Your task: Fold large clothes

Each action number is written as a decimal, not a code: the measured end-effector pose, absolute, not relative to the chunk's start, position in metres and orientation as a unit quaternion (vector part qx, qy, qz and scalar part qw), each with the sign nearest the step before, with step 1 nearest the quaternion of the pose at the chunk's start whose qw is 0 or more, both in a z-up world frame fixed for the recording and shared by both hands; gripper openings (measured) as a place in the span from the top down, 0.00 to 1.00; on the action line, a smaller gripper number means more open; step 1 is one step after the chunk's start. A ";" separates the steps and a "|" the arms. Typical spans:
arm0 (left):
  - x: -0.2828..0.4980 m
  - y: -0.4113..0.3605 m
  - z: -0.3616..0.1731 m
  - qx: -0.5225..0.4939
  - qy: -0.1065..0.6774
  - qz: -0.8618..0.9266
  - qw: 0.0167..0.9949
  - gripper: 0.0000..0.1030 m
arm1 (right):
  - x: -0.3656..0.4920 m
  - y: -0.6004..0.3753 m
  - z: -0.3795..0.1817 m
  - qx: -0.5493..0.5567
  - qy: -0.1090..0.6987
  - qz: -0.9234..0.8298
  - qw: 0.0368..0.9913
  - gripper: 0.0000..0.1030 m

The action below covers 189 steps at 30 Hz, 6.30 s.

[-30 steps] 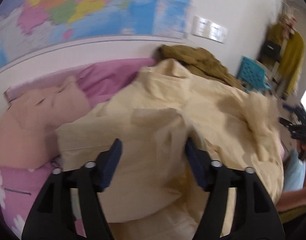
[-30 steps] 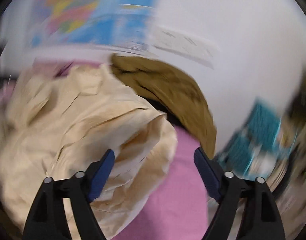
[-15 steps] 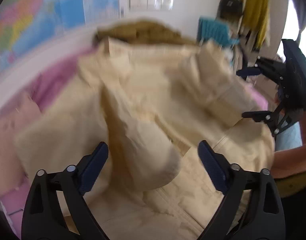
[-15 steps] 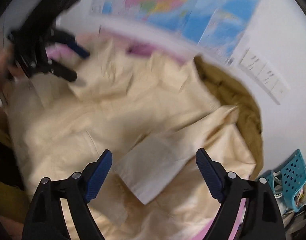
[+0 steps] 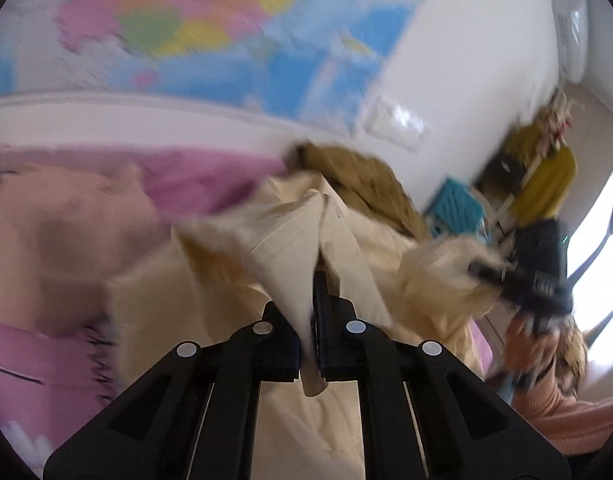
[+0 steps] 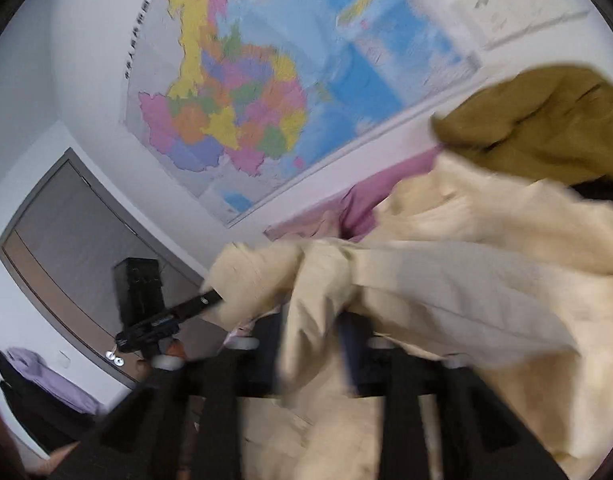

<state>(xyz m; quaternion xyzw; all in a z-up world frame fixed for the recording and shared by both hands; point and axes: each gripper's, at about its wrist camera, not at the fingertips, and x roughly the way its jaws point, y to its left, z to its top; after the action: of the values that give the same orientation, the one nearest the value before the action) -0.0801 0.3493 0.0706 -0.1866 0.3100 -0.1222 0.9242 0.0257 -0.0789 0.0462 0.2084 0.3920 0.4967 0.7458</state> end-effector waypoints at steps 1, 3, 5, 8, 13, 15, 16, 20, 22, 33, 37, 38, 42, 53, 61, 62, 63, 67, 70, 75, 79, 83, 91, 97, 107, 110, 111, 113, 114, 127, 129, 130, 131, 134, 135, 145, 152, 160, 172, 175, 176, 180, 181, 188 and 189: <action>-0.084 0.358 0.073 -0.190 0.308 -0.110 0.926 0.94 | 0.028 -0.053 0.036 0.187 0.419 0.509 0.728 0.33; -0.088 0.369 0.072 -0.194 0.309 -0.094 0.926 0.93 | 0.027 -0.012 0.012 0.134 0.477 0.522 0.695 0.34; -0.091 0.378 0.066 -0.198 0.318 -0.079 0.924 0.92 | 0.020 0.002 0.003 0.083 0.501 0.533 0.677 0.37; -0.093 0.385 0.057 -0.206 0.329 -0.075 0.919 0.91 | 0.014 -0.022 0.023 0.044 0.459 0.535 0.707 0.39; -0.090 0.383 0.051 -0.206 0.332 -0.088 0.916 0.91 | 0.048 -0.096 0.050 -0.033 0.384 0.400 0.832 0.38; -0.087 0.380 0.052 -0.205 0.330 -0.095 0.917 0.91 | 0.073 -0.104 0.030 -0.085 0.421 0.350 0.833 0.37; -0.085 0.379 0.052 -0.204 0.332 -0.093 0.916 0.91 | 0.082 -0.103 0.017 -0.102 0.441 0.346 0.822 0.34; -0.081 0.379 0.051 -0.209 0.337 -0.092 0.913 0.91 | 0.095 -0.073 -0.030 -0.146 0.489 0.357 0.782 0.29; -0.083 0.381 0.051 -0.214 0.337 -0.092 0.912 0.91 | 0.086 -0.047 -0.044 -0.206 0.476 0.349 0.781 0.52; -0.090 0.384 0.061 -0.222 0.324 -0.095 0.915 0.91 | 0.074 0.005 -0.042 -0.231 0.445 0.368 0.783 0.77; -0.091 0.380 0.067 -0.216 0.323 -0.100 0.916 0.91 | 0.061 0.001 -0.020 -0.228 0.420 0.367 0.798 0.48; -0.090 0.378 0.068 -0.216 0.323 -0.103 0.916 0.91 | 0.053 -0.001 -0.003 -0.207 0.398 0.382 0.808 0.47; -0.086 0.367 0.071 -0.215 0.325 -0.123 0.913 0.91 | 0.025 0.005 0.040 -0.125 0.353 0.481 0.792 0.41; -0.068 0.311 0.080 -0.170 0.343 -0.184 0.905 0.62 | -0.021 0.059 0.050 -0.110 0.283 0.538 0.786 0.87; -0.093 0.323 0.067 -0.146 0.320 -0.180 0.919 0.24 | 0.060 -0.072 0.072 -0.008 0.300 0.483 0.822 0.83; -0.088 0.319 0.050 -0.129 0.344 -0.161 0.916 0.26 | 0.067 -0.080 0.064 -0.014 0.313 0.468 0.826 0.78; -0.082 0.314 0.033 -0.117 0.372 -0.154 0.908 0.30 | 0.073 -0.092 0.049 -0.034 0.338 0.445 0.829 0.70; -0.060 0.297 -0.026 -0.105 0.462 -0.147 0.868 0.43 | 0.081 -0.137 -0.011 -0.038 0.462 0.386 0.797 0.47; -0.053 0.289 -0.042 -0.091 0.479 -0.137 0.862 0.43 | 0.072 -0.170 -0.024 0.009 0.488 0.379 0.786 0.36; -0.053 0.284 -0.037 -0.087 0.465 -0.139 0.870 0.43 | 0.050 -0.215 -0.018 0.163 0.460 0.444 0.752 0.10; -0.055 0.273 -0.030 -0.066 0.462 -0.136 0.874 0.43 | 0.048 -0.196 -0.027 0.192 0.475 0.459 0.725 0.10; -0.055 0.262 -0.027 -0.050 0.462 -0.132 0.876 0.43 | 0.054 -0.168 -0.033 0.195 0.482 0.449 0.727 0.12; -0.062 0.259 -0.022 -0.041 0.455 -0.121 0.882 0.43 | 0.047 -0.167 -0.008 0.169 0.423 0.426 0.782 0.96; -0.053 0.265 -0.024 -0.048 0.450 -0.111 0.885 0.37 | 0.051 -0.199 -0.010 0.161 0.426 0.360 0.814 0.97; -0.069 0.295 -0.029 -0.083 0.452 -0.096 0.883 0.34 | 0.030 -0.199 -0.001 0.096 0.404 0.294 0.861 0.61; -0.093 0.307 -0.016 -0.075 0.430 -0.083 0.896 0.30 | 0.009 -0.195 0.018 0.075 0.368 0.322 0.869 0.61; -0.100 0.312 -0.013 -0.076 0.425 -0.078 0.898 0.30 | 0.003 -0.186 0.020 0.059 0.362 0.339 0.866 0.61; -0.110 0.323 -0.009 -0.077 0.417 -0.060 0.903 0.29 | -0.002 -0.165 0.014 0.010 0.370 0.356 0.858 0.61; -0.117 0.331 -0.010 -0.084 0.417 -0.052 0.904 0.28 | 0.002 -0.151 0.002 -0.015 0.383 0.355 0.852 0.61; -0.179 0.376 -0.075 -0.234 0.452 -0.117 0.853 0.18 | -0.042 -0.239 -0.008 0.085 0.433 0.355 0.824 0.22; -0.185 0.376 -0.082 -0.252 0.450 -0.137 0.846 0.17 | -0.062 -0.265 -0.018 0.111 0.449 0.346 0.816 0.20; -0.188 0.373 -0.085 -0.257 0.449 -0.148 0.843 0.16 | -0.068 -0.273 -0.025 0.123 0.457 0.342 0.812 0.17; -0.191 0.369 -0.086 -0.255 0.447 -0.155 0.843 0.15 | -0.075 -0.280 -0.034 0.140 0.466 0.345 0.803 0.17; -0.199 0.351 -0.089 -0.249 0.441 -0.198 0.839 0.11 | -0.092 -0.282 -0.062 0.180 0.495 0.365 0.768 0.16; -0.200 0.345 -0.090 -0.245 0.442 -0.206 0.838 0.09 | -0.098 -0.276 -0.070 0.179 0.504 0.374 0.757 0.14; -0.186 0.294 -0.093 -0.230 0.450 -0.219 0.835 0.42 | -0.119 -0.224 -0.077 0.167 0.483 0.452 0.731 0.58; -0.193 0.306 -0.059 -0.283 0.414 -0.212 0.839 0.75 | -0.125 -0.251 -0.049 0.251 0.434 0.489 0.714 0.83; -0.178 0.336 -0.016 -0.342 0.392 -0.223 0.824 0.74 | -0.100 -0.272 0.007 0.309 0.368 0.490 0.727 0.85; -0.092 0.351 0.051 -0.350 0.396 -0.206 0.824 0.71 | -0.004 -0.264 0.046 0.364 0.367 0.444 0.732 0.85; -0.057 0.355 0.056 -0.355 0.408 -0.190 0.819 0.71 | 0.027 -0.257 0.044 0.371 0.383 0.426 0.731 0.84; -0.047 0.356 0.056 -0.358 0.412 -0.184 0.818 0.71 | 0.037 -0.256 0.041 0.379 0.392 0.417 0.727 0.84; -0.009 0.363 0.052 -0.362 0.427 -0.161 0.812 0.69 | 0.080 -0.245 0.030 0.395 0.422 0.392 0.716 0.83; 0.001 0.365 0.050 -0.365 0.430 -0.154 0.811 0.69 | 0.088 -0.242 0.029 0.393 0.425 0.388 0.717 0.83; 0.053 0.377 0.031 -0.381 0.457 -0.119 0.795 0.66 | 0.144 -0.230 0.001 0.407 0.468 0.342 0.706 0.82; 0.060 0.379 0.027 -0.384 0.462 -0.113 0.791 0.66 | 0.151 -0.228 -0.004 0.406 0.475 0.334 0.705 0.80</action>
<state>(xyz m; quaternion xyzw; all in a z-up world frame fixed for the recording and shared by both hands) 0.0602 0.3791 0.0271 -0.3838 0.4624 -0.1135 0.7912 0.1510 -0.2277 -0.0037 0.4063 0.4754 0.3344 0.7050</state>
